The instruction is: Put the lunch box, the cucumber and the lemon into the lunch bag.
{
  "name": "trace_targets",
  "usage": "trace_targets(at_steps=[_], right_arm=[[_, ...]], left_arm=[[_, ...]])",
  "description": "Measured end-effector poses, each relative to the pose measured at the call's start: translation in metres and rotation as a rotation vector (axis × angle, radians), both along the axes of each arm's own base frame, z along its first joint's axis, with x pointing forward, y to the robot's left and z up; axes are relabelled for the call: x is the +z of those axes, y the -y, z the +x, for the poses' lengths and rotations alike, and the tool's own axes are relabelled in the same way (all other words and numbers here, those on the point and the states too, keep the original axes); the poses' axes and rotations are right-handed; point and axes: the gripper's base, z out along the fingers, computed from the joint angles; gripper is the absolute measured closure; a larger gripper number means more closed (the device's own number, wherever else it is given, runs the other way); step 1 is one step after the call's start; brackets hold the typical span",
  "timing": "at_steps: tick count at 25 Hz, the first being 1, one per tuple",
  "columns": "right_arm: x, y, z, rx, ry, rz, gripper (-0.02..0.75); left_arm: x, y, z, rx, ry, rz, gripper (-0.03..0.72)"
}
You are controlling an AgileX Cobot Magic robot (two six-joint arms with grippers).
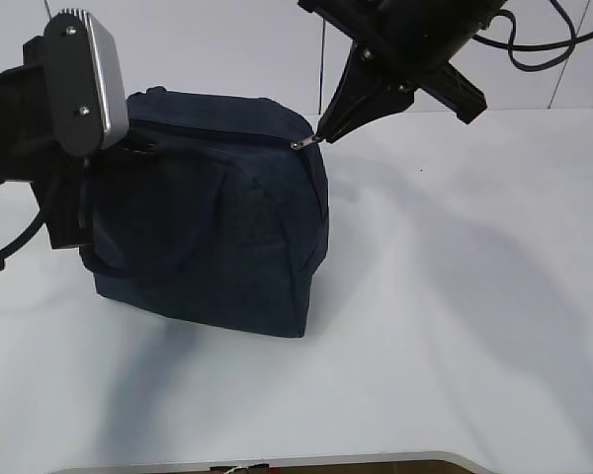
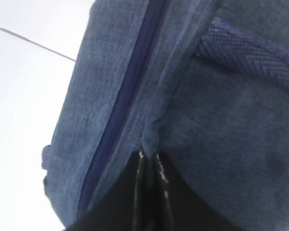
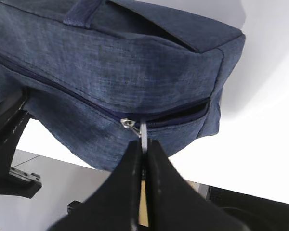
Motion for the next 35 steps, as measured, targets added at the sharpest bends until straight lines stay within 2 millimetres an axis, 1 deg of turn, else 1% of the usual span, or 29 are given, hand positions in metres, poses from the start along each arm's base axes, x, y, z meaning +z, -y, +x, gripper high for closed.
trace_targets(at_steps=[2,6,9,14,18,20,22,25,31,35], right_arm=[[-0.001,0.0,0.0,0.004,-0.001,-0.005,0.733],[-0.013,0.002,-0.001,0.018,-0.025,-0.023,0.733],[-0.017,0.002,-0.001,0.026,-0.032,-0.03,0.733],[-0.028,0.0,0.004,0.04,-0.052,-0.041,0.733],[-0.032,-0.005,0.006,0.037,-0.095,0.033,0.733],[-0.03,-0.009,0.005,0.036,-0.112,0.078,0.733],[-0.029,-0.009,0.005,0.036,-0.114,0.087,0.733],[-0.03,-0.008,0.006,0.032,-0.117,0.089,0.733],[-0.031,0.006,0.014,-0.013,-0.116,0.097,0.733],[-0.038,0.008,0.019,-0.024,-0.138,0.1,0.733]], left_arm=[[0.0,-0.001,0.001,0.012,0.008,0.001,0.697],[0.001,-0.002,0.002,0.03,0.02,0.006,0.697],[-0.002,-0.002,0.004,0.037,0.015,0.01,0.698],[-0.005,-0.002,0.007,0.049,0.014,0.017,0.698],[-0.005,-0.004,0.008,0.067,0.026,0.023,0.698],[-0.005,-0.004,0.009,0.073,0.031,0.024,0.698],[-0.004,-0.005,0.009,0.079,0.035,0.025,0.698],[-0.004,-0.005,0.01,0.088,0.04,0.028,0.698],[-0.004,-0.006,0.011,0.103,0.046,0.025,0.698],[-0.003,-0.007,0.012,0.129,0.044,0.007,0.698]])
